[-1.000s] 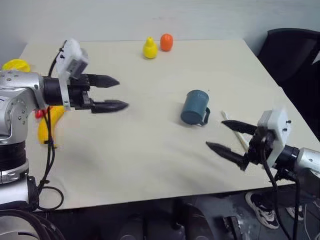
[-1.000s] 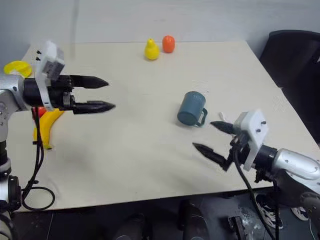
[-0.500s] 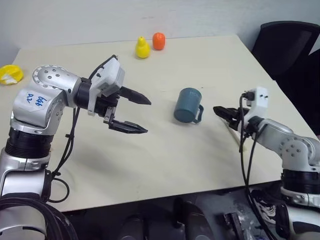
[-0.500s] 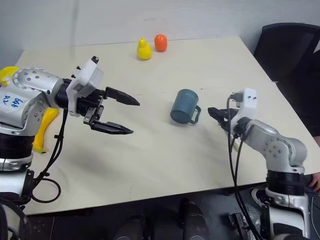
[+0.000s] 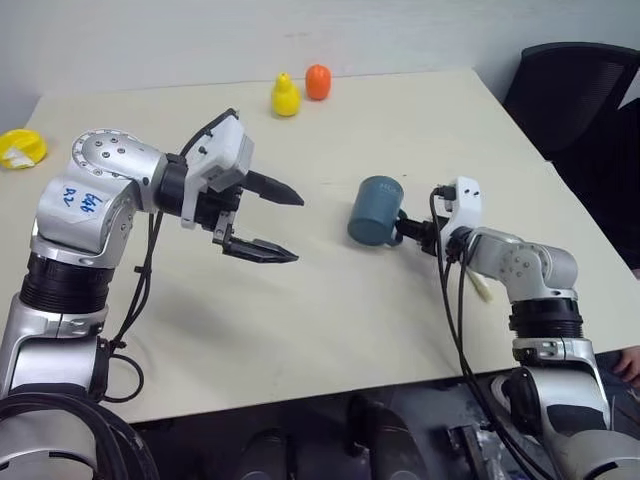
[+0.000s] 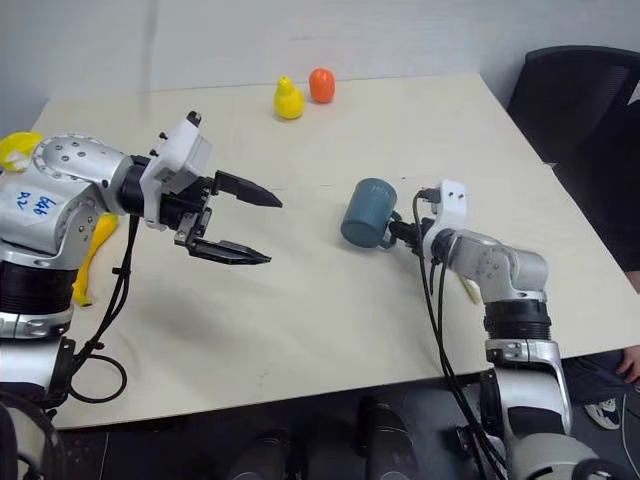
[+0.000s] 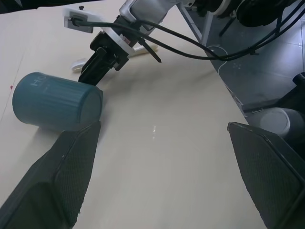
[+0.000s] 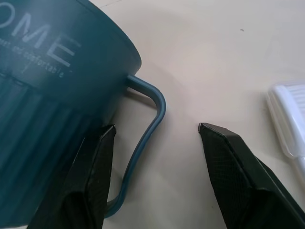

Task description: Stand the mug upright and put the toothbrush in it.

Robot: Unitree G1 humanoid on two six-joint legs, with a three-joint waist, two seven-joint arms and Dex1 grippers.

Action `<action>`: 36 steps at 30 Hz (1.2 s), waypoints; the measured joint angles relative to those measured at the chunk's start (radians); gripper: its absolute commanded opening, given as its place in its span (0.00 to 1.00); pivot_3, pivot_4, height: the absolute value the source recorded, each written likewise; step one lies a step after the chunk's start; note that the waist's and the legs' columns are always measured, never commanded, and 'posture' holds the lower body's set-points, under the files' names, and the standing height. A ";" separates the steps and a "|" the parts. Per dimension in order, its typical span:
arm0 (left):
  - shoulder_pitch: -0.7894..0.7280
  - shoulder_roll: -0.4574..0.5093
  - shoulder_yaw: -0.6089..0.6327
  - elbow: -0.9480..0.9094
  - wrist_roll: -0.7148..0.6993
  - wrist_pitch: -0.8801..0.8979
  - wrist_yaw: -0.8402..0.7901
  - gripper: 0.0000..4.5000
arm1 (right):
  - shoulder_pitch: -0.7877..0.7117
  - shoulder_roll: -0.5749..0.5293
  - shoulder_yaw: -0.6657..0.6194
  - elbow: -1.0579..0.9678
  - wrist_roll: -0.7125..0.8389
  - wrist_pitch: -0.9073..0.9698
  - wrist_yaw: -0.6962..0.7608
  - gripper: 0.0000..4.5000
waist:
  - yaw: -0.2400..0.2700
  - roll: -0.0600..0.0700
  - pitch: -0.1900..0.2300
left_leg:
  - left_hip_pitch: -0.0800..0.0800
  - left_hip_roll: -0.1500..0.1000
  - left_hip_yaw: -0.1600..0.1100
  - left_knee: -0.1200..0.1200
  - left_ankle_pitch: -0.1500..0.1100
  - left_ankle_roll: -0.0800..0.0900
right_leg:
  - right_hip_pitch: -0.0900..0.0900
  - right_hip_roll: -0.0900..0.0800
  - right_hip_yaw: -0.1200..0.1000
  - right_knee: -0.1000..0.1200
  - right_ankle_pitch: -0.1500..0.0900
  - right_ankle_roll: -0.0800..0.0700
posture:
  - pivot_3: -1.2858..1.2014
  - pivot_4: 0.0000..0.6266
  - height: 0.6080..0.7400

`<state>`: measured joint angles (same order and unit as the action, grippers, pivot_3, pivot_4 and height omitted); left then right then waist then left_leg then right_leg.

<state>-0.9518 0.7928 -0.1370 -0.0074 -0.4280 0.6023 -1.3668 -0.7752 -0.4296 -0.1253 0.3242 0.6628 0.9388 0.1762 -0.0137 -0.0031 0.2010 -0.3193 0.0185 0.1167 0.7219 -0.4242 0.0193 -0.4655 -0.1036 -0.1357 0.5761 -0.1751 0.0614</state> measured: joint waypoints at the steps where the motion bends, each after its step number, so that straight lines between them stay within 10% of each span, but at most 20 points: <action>1: 0.000 0.000 0.000 0.000 0.000 0.001 0.004 1.00 | 0.000 0.004 0.001 0.000 -0.013 -0.002 0.013 0.64 | -0.003 0.000 0.000 | 0.000 0.001 0.000 0.000 0.000 0.000 | 0.000 0.000 0.000 0.000 0.000 0.000 | 0.52 0.24 1.00; 11: 0.007 -0.014 -0.012 -0.007 0.009 -0.003 0.025 1.00 | 0.009 0.066 0.037 -0.037 -0.093 0.000 0.100 0.00 | -0.018 0.000 0.000 | 0.001 0.004 0.001 -0.002 0.000 -0.004 | 0.000 0.005 0.001 0.000 -0.001 -0.002 | 0.52 0.24 1.00; 24: 0.009 0.001 0.021 0.033 0.024 0.032 0.088 1.00 | 0.017 0.120 0.061 -0.140 -0.217 -0.147 0.095 0.00 | -0.022 0.001 0.000 | 0.001 0.008 0.003 -0.002 0.000 -0.006 | -0.008 0.008 0.002 0.001 -0.001 -0.002 | 0.52 0.24 1.00; 36: 0.221 0.201 0.332 0.038 -0.087 0.315 0.225 1.00 | 0.187 0.438 0.246 -0.153 -0.560 -0.847 -0.070 0.00 | -0.044 0.000 0.000 | -0.001 0.007 0.004 -0.005 0.002 -0.012 | -0.017 0.009 0.004 0.010 -0.006 -0.010 | 0.52 0.24 1.00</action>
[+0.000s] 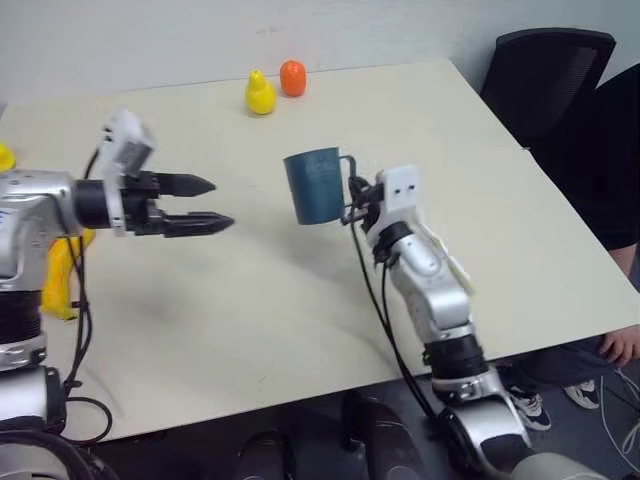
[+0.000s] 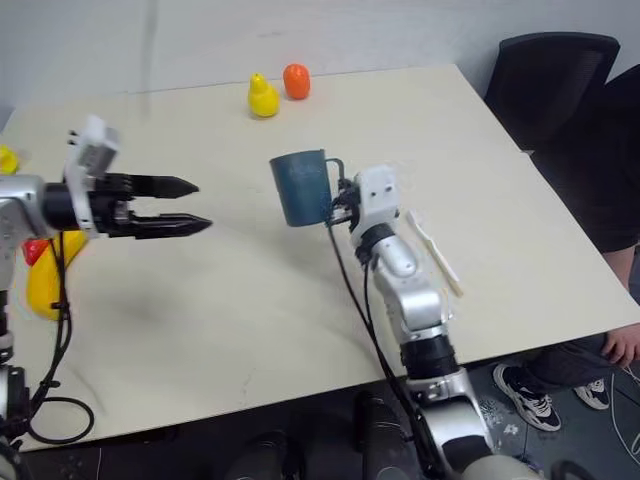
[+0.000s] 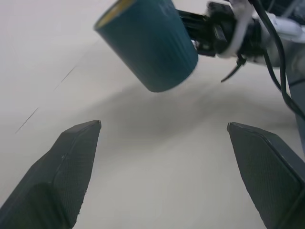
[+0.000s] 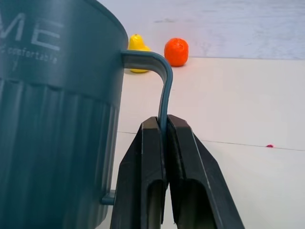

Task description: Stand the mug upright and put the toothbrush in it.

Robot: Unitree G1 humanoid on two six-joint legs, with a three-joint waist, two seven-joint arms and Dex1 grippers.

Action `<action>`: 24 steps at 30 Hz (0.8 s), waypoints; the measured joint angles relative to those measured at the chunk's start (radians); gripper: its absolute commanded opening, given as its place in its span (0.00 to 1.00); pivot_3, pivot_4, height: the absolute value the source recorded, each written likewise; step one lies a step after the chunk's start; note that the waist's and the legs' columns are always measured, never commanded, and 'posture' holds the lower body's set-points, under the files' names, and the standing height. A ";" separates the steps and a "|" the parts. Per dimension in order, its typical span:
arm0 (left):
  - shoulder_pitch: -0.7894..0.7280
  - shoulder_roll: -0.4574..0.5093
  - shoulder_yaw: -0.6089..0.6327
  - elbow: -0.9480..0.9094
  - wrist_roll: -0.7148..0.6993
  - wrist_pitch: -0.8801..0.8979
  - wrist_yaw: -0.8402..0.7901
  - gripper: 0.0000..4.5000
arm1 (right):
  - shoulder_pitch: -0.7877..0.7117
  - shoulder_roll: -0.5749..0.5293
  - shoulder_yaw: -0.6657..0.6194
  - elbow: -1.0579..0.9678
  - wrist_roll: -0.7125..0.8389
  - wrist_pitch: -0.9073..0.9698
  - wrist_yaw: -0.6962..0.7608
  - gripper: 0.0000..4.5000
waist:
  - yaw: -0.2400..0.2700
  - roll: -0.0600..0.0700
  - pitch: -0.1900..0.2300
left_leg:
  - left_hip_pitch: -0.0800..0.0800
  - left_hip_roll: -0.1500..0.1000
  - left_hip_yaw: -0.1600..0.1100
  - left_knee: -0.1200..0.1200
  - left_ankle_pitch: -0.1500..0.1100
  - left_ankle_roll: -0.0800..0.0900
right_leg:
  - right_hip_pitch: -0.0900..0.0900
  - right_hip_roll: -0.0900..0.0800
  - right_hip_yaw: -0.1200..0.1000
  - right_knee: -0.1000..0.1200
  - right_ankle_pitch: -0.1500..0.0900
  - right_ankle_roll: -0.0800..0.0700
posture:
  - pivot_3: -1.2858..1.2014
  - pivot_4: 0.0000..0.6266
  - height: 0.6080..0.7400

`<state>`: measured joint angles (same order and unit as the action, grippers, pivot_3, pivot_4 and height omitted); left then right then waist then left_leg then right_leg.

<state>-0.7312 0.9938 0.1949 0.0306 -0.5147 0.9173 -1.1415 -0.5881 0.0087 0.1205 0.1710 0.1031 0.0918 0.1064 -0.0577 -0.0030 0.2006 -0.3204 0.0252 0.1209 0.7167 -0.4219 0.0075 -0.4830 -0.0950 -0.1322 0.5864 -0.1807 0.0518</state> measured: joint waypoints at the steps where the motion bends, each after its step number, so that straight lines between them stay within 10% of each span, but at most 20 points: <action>1: 0.005 0.016 0.005 -0.006 -0.002 0.006 0.003 1.00 | -0.003 0.020 0.013 0.044 -0.020 -0.045 -0.005 0.00 | 0.001 0.000 0.000 | 0.000 0.000 0.000 0.000 0.000 0.000 | 0.001 0.000 0.000 0.000 0.000 0.000 | 0.52 0.24 1.00; 16: 0.069 0.148 -0.014 -0.054 -0.069 0.024 -0.092 1.00 | -0.058 0.082 0.138 0.477 -0.231 -0.512 -0.004 0.00 | -0.009 -0.001 0.000 | 0.003 0.003 -0.001 0.000 0.000 -0.004 | 0.002 0.001 0.001 0.004 -0.004 -0.007 | 0.52 0.24 1.00; 24: 0.037 0.111 -0.052 -0.014 -0.060 -0.025 -0.072 1.00 | 0.071 0.027 0.121 0.326 -0.191 -0.479 0.099 0.55 | 0.000 -0.002 -0.001 | 0.002 0.005 -0.005 -0.001 0.000 -0.007 | 0.001 0.003 0.001 0.005 -0.007 -0.011 | 0.52 0.24 1.00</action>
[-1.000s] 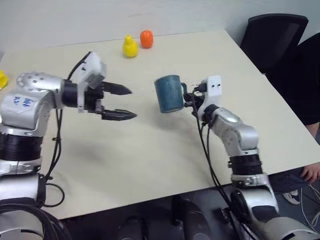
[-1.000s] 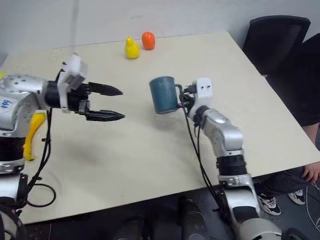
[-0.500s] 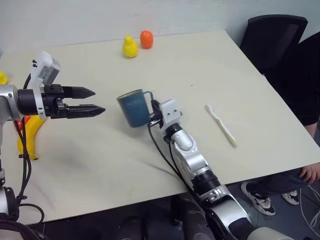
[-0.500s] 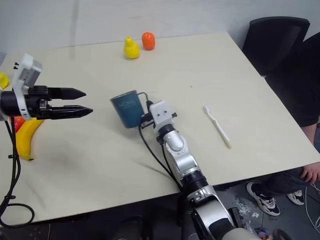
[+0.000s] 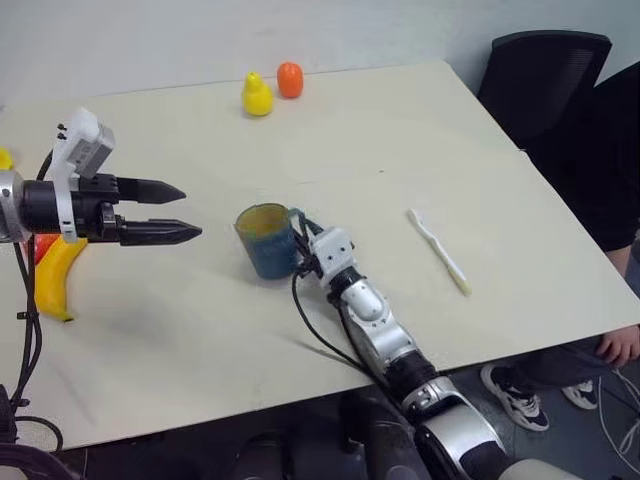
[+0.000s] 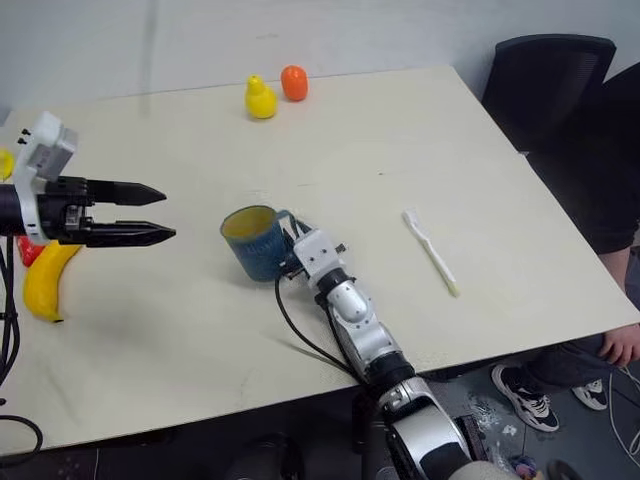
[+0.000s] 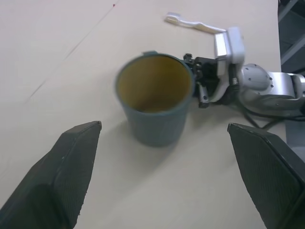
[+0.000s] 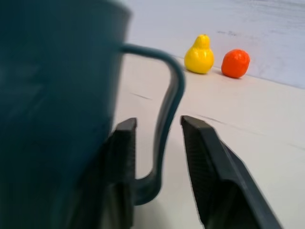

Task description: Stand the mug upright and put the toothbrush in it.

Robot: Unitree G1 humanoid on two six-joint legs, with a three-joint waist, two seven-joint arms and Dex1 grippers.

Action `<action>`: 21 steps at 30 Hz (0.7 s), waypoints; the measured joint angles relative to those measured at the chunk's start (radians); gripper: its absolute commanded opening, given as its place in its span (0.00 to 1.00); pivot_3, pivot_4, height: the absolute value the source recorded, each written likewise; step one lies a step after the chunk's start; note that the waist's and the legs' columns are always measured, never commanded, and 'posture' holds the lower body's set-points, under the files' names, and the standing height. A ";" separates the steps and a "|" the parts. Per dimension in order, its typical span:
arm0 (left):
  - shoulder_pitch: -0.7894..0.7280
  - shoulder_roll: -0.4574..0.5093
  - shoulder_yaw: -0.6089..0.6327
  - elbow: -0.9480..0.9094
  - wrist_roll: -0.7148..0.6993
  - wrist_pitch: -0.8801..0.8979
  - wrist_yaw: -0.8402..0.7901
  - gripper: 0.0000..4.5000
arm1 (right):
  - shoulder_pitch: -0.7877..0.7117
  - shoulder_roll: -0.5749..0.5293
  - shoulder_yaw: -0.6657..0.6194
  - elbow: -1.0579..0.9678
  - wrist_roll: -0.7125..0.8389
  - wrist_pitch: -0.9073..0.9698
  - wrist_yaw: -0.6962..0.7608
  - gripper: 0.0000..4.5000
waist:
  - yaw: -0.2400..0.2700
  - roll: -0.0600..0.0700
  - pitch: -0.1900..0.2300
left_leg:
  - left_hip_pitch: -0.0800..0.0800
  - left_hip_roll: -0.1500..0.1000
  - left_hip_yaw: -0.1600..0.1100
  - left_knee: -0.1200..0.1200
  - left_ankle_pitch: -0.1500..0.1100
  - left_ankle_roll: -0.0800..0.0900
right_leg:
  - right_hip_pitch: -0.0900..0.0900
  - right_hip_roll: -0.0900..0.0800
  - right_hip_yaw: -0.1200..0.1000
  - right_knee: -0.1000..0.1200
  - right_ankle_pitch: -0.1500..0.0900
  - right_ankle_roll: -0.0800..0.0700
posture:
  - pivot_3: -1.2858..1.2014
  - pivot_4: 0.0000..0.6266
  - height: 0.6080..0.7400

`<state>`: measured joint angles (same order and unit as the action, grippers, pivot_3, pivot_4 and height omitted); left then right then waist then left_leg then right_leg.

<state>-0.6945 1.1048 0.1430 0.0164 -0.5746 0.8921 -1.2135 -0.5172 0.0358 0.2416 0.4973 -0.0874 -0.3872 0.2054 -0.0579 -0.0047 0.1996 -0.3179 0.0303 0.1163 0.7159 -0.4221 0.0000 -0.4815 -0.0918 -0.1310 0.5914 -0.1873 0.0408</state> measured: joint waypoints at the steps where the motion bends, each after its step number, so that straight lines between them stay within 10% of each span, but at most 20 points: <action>1: 0.000 -0.008 -0.008 0.000 0.000 -0.004 0.000 1.00 | 0.028 -0.015 -0.001 -0.043 0.011 0.024 0.025 0.64 | 0.001 0.000 0.000 | 0.000 0.000 0.000 0.000 0.000 0.000 | 0.000 0.000 0.000 0.000 0.000 0.000 | 0.52 0.24 1.00; 5: -0.024 -0.045 -0.034 0.017 0.014 -0.041 0.011 1.00 | 0.080 -0.071 -0.003 -0.164 0.017 0.130 0.077 0.91 | 0.005 0.000 0.000 | 0.000 0.000 0.000 0.001 0.000 0.000 | 0.000 0.000 0.001 0.001 0.000 0.001 | 0.52 0.24 1.00; 15: -0.087 -0.136 -0.083 0.072 0.034 -0.102 0.016 1.00 | 0.300 -0.236 -0.070 -0.671 0.108 0.578 0.184 0.91 | 0.018 0.000 0.000 | -0.001 0.000 0.001 0.001 0.001 -0.001 | -0.001 0.000 0.000 0.001 0.000 0.000 | 0.52 0.24 1.00; 21: -0.047 -0.146 -0.081 -0.012 0.007 -0.086 0.007 1.00 | 0.340 -0.346 -0.443 -1.199 0.294 1.259 0.113 0.91 | 0.034 -0.001 0.000 | -0.001 0.000 0.000 0.002 0.000 -0.001 | 0.001 0.001 0.002 0.002 0.000 0.000 | 0.52 0.24 1.00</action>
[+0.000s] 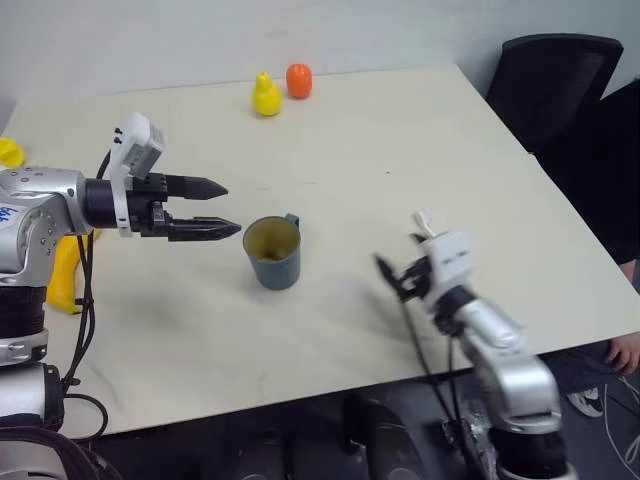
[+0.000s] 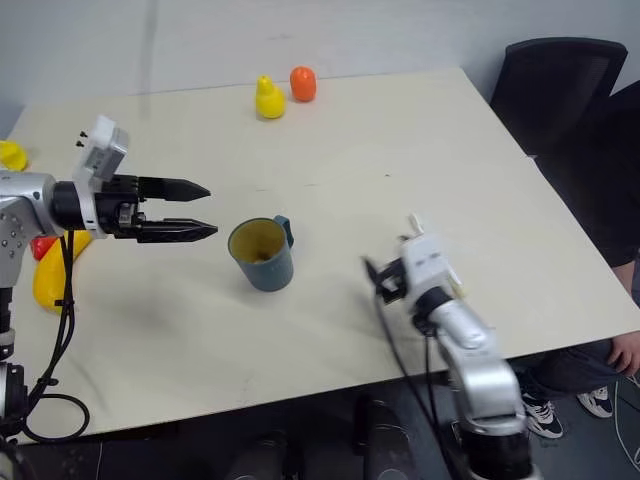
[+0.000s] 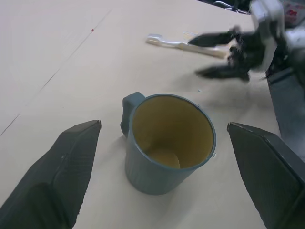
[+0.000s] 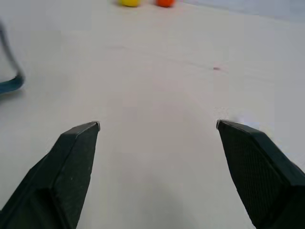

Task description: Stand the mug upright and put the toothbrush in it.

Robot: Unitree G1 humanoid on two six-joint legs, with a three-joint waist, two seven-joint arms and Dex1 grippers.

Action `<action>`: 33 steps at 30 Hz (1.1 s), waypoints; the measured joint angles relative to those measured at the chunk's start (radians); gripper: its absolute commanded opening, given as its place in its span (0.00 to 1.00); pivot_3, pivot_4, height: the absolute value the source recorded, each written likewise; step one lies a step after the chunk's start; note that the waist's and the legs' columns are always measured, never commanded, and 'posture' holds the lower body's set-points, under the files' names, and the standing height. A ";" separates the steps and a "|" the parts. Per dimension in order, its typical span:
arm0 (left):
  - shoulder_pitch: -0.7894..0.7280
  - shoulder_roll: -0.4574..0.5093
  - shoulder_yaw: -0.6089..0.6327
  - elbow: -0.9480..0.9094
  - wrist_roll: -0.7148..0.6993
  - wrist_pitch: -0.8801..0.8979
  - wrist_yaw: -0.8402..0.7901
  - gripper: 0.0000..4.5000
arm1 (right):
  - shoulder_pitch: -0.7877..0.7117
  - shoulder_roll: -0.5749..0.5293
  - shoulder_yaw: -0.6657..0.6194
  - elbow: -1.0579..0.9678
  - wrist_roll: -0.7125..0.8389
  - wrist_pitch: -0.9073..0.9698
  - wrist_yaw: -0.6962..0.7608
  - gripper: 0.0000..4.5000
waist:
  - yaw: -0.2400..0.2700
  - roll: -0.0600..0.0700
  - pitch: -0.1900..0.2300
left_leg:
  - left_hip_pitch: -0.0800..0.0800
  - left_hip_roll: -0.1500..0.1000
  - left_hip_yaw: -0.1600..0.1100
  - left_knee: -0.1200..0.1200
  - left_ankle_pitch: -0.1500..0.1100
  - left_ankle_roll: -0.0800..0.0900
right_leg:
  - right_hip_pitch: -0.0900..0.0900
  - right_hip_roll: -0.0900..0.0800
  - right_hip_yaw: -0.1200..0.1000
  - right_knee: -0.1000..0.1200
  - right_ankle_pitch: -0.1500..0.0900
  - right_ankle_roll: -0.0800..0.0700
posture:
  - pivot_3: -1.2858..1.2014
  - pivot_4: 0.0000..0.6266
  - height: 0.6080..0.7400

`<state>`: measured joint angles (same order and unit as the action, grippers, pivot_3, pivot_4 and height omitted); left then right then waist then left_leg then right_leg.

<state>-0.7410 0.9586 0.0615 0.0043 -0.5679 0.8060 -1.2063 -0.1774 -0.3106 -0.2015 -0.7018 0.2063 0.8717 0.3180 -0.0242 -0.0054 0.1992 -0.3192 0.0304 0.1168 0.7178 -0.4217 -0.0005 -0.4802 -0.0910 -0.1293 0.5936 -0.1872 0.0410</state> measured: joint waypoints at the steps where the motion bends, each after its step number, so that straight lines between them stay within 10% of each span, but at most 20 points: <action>1: 0.010 0.000 0.000 -0.017 -0.011 0.003 -0.007 1.00 | 0.000 -0.030 -0.044 -0.038 0.021 0.081 0.002 0.91 | 0.000 0.000 0.000 | 0.000 0.000 0.000 -0.001 0.000 0.000 | 0.000 0.000 0.000 0.000 0.000 0.000 | 0.52 0.24 1.00; 8: -0.010 0.001 -0.031 -0.159 -0.076 0.013 -0.108 1.00 | -0.004 -0.279 -0.217 -0.037 0.181 0.440 0.149 0.91 | 0.001 -0.001 0.000 | 0.001 0.000 0.002 -0.001 -0.002 0.004 | 0.002 0.002 0.001 -0.002 0.000 0.000 | 0.52 0.24 1.00; 25: -0.149 -0.127 -0.157 -0.126 -0.049 -0.068 -0.158 1.00 | -0.302 -0.240 0.063 0.635 0.105 0.081 0.153 0.91 | -0.003 -0.001 0.000 | 0.001 -0.001 0.004 -0.001 -0.002 0.003 | 0.000 0.004 0.000 -0.002 0.001 0.002 | 0.52 0.24 1.00; 33: -0.149 -0.131 -0.158 -0.116 -0.041 -0.085 -0.148 1.00 | -0.329 -0.241 0.086 0.712 0.084 0.002 0.173 0.42 | -0.003 -0.001 0.000 | 0.001 0.000 0.003 -0.001 -0.002 0.003 | 0.001 0.004 0.000 -0.002 0.001 0.002 | 0.52 0.24 1.00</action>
<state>-0.8902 0.8275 -0.0965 -0.1117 -0.6093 0.7212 -1.3540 -0.5067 -0.5517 -0.1158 0.0099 0.2899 0.8736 0.4914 -0.0274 -0.0060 0.1989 -0.3177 0.0304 0.1201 0.7169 -0.4233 0.0023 -0.4795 -0.0869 -0.1291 0.5916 -0.1860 0.0430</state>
